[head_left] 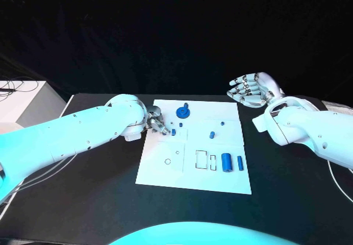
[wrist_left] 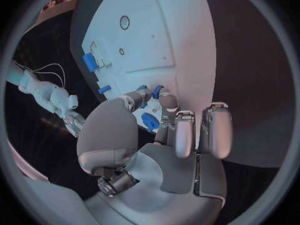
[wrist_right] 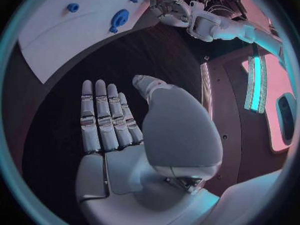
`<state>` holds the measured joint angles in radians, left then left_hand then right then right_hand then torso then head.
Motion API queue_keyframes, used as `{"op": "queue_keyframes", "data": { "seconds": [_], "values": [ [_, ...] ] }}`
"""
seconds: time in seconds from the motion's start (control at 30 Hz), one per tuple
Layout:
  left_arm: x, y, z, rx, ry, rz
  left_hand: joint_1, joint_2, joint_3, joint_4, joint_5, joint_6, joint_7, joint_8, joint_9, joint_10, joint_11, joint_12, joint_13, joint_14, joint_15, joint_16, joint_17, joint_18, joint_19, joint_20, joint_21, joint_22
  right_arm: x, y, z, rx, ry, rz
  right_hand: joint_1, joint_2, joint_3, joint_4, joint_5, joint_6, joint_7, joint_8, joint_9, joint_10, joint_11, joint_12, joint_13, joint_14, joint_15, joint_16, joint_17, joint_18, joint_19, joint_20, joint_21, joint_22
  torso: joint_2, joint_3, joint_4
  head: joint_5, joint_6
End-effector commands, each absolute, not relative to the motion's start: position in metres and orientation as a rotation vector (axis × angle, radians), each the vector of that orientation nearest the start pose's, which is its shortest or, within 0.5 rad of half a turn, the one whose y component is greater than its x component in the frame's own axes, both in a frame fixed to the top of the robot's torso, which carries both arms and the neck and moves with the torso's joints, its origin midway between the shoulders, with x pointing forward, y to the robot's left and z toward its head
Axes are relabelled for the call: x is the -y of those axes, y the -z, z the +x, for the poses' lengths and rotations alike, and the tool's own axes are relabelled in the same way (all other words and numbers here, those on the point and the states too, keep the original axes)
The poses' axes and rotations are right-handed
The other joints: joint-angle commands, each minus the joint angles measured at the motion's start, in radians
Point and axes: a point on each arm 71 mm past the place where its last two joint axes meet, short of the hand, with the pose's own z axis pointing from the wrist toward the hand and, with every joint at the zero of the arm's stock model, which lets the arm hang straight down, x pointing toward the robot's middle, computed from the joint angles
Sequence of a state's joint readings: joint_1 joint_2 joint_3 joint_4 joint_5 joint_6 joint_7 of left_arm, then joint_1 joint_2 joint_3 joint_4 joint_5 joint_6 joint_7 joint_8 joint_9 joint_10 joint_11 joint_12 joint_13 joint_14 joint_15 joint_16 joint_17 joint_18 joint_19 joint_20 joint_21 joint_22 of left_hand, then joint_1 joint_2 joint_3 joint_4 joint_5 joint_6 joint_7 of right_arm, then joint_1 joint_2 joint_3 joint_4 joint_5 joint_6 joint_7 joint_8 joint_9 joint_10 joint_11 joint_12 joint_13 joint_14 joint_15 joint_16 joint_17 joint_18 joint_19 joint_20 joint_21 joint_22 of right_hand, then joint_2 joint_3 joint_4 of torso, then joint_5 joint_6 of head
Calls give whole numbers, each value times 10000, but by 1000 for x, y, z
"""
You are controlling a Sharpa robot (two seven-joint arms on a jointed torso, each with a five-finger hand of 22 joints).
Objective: Assemble the parts on the task board
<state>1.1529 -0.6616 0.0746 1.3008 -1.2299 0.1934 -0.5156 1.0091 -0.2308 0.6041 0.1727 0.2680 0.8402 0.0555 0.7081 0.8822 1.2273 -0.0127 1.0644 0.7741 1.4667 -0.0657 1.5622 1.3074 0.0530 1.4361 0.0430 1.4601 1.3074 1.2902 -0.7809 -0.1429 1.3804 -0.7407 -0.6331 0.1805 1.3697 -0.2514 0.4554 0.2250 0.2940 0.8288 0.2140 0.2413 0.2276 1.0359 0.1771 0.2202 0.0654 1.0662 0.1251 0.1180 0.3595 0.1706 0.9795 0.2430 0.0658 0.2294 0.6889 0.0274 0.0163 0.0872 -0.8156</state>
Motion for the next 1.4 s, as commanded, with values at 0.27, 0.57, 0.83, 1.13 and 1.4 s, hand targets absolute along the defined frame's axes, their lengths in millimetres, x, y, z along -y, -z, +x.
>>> {"op": "queue_keyframes", "data": {
  "seconds": [0.27,0.57,0.83,1.13,1.4],
  "values": [
    [-189,228,516,-22746,3590,-1269,171,-168,-928,479,-36,-133,116,3,37,-175,82,-48,-92,945,35,-98,2370,-2,-118,26,-127,533,227,169,519,-14252,-9255,4428,-36,39,-100,-7,62,-81,316,-75,-27,-90,18,-67,-16,-17,89,-84,-61,118,-178,22,-50,-117,9,-7,-7,-2,-2],
    [-194,223,514,-22575,3667,-1355,337,-211,-1417,785,-20,-245,157,3,76,-309,120,-86,-203,923,68,-137,2316,16,-171,53,-181,462,227,170,519,-14291,-9223,4458,-54,50,-123,-1,39,-86,325,-86,-33,-108,27,-72,-16,-29,98,-108,-85,120,-207,34,-44,-163,-1,4,-16,-17,4],
    [-197,219,512,-22409,3728,-1393,615,-193,-1727,948,10,-296,164,36,115,-346,130,-42,-195,925,82,-131,2325,15,-162,71,-182,474,228,171,519,-14316,-9202,4479,-55,53,-129,-3,34,-91,327,-92,-36,-114,30,-73,-16,-33,102,-116,-93,120,-219,39,-45,-179,4,12,-21,-28,0],
    [-198,214,508,-22566,4243,-1626,937,-239,-1995,1045,31,-401,199,19,126,-616,159,-258,-541,878,106,-211,2211,61,-298,78,-304,292,228,171,519,-14334,-9198,4490,-55,53,-129,-3,34,-91,327,-92,-36,-114,30,-73,-16,-33,102,-116,-93,120,-219,39,-45,-179,5,15,-18,-37,24],
    [-198,203,504,-22478,5411,-2191,1400,24,-3215,1190,-21,-1422,638,-329,-219,-2038,573,-1179,-1773,352,467,-961,1195,312,-1120,370,-1092,-782,228,172,518,-14346,-9198,4496,-50,59,-133,-8,37,-93,328,-96,-39,-117,31,-73,-15,-34,104,-123,-102,121,-231,43,-44,-197,3,8,-15,-67,75]
  ]
}}
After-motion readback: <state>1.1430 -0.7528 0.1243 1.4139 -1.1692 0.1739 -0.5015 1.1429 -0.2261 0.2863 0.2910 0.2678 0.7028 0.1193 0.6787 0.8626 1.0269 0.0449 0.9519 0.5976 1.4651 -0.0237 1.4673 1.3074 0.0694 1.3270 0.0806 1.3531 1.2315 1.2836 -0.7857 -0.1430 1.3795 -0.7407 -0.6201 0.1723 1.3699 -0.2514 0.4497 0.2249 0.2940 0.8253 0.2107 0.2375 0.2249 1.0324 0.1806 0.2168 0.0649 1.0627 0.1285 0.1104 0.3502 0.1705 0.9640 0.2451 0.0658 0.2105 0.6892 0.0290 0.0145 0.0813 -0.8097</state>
